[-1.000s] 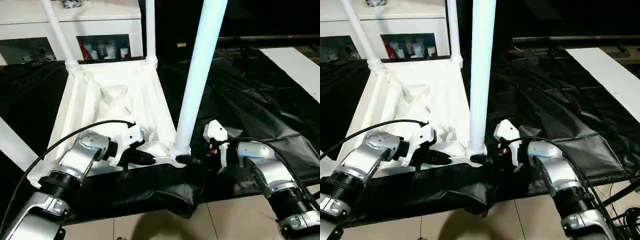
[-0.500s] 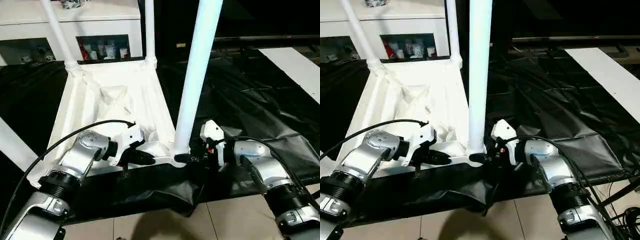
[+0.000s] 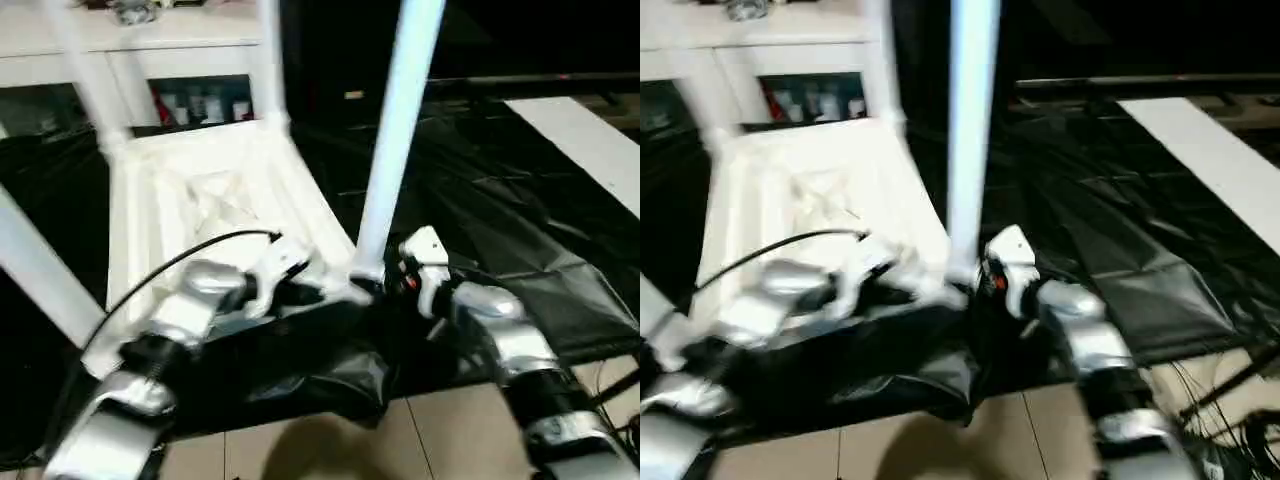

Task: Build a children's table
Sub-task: Rotate leg to tighten

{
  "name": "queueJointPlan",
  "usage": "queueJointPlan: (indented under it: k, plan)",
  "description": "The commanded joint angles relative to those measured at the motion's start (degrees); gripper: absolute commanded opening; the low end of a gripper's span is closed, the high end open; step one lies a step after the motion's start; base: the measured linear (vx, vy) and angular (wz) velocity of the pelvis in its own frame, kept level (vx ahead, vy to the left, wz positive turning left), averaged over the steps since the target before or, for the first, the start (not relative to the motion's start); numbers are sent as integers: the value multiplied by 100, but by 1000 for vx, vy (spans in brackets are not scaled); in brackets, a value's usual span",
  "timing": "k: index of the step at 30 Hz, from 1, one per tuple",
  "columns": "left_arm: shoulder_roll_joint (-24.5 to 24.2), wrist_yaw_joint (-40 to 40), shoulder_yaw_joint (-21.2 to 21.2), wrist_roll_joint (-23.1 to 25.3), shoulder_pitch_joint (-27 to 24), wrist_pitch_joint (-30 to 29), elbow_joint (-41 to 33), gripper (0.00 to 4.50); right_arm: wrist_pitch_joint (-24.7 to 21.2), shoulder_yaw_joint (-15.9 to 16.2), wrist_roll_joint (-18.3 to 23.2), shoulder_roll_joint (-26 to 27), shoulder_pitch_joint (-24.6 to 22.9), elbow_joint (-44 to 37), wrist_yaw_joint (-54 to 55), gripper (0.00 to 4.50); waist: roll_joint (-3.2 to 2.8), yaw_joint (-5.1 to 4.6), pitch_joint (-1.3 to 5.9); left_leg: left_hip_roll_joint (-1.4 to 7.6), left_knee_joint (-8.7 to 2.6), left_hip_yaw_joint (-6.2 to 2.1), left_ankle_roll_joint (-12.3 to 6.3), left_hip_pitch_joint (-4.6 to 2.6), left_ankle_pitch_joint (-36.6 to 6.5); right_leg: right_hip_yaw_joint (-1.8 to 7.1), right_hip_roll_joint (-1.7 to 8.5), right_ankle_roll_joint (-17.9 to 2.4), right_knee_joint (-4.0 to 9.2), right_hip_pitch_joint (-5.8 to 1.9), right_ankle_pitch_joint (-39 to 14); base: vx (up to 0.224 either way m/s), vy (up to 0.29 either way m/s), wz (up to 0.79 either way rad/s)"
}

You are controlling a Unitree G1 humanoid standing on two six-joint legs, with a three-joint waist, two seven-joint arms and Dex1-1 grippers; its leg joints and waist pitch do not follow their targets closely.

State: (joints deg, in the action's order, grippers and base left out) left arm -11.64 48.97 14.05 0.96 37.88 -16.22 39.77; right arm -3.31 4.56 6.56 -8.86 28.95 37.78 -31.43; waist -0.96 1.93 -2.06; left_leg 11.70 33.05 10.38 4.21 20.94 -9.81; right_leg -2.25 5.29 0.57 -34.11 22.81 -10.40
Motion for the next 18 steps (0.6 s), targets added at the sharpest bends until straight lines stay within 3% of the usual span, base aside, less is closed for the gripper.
queueJointPlan:
  k: [1, 5, 9, 10, 13, 15, 16, 18]
  plan:
    - [281, -918, -156, 69, 102, -197, 542, 0, -153, -17, -123, 298, 94, 412, 789, 265, 48, -22, 279, 42, -411, -17, 36, -53, -1920, 125, 185, -958, 509, -156, -2254, 0, 0, 0]
    - [627, -1678, -375, 95, 493, -105, 1158, 0, -113, -228, -239, 695, 508, 1046, 1812, 264, 45, -28, 284, 28, -409, -15, 31, -34, -1875, 121, 179, -938, 518, -152, -2150, 0, 0, 0]
    - [623, -1566, -332, 140, 555, -79, 1260, 0, 210, -208, -153, 808, 567, 912, 1391, 264, 8, 3, 313, 40, -403, -16, -63, -19, -1702, 121, 181, -1048, 470, -200, -1556, 0, 0, 0]
    - [562, -1393, -252, 177, 507, -94, 1178, 0, 271, -222, -59, 780, 522, 766, 1127, 264, 25, 13, 324, 39, -392, -7, -136, -5, -1569, 118, 182, -1102, 451, -223, -1308, 0, 0, 0]
    - [470, -1150, -142, 222, 437, -92, 1087, 0, 367, -240, 45, 701, 450, 558, 804, 334, 26, 31, 339, 46, -362, 12, -304, -6, -1316, 118, 182, -1256, 411, -242, -890, 0, 0, 0]
    - [395, -916, -79, 206, 382, -47, 1022, 0, 374, -237, 77, 590, 388, 381, 639, 336, 35, 28, 340, 40, -357, 11, -377, 16, -1280, 111, 187, -1292, 399, -272, -827, 0, 0, 0]
    - [328, -747, -19, 211, 329, -29, 941, 0, 330, -225, 105, 504, 339, 247, 513, 368, 49, 8, 326, 41, -378, -1, -391, 46, -1259, 99, 187, -1245, 411, -290, -953, 0, 0, 0]
    - [198, -466, 50, 213, 258, 8, 872, 0, 168, -169, 252, 299, 231, -50, 49, 368, 33, 9, 309, 58, -398, -5, -343, 18, -1439, 90, 190, -1146, 455, -275, -1348, 0, 0, 0]
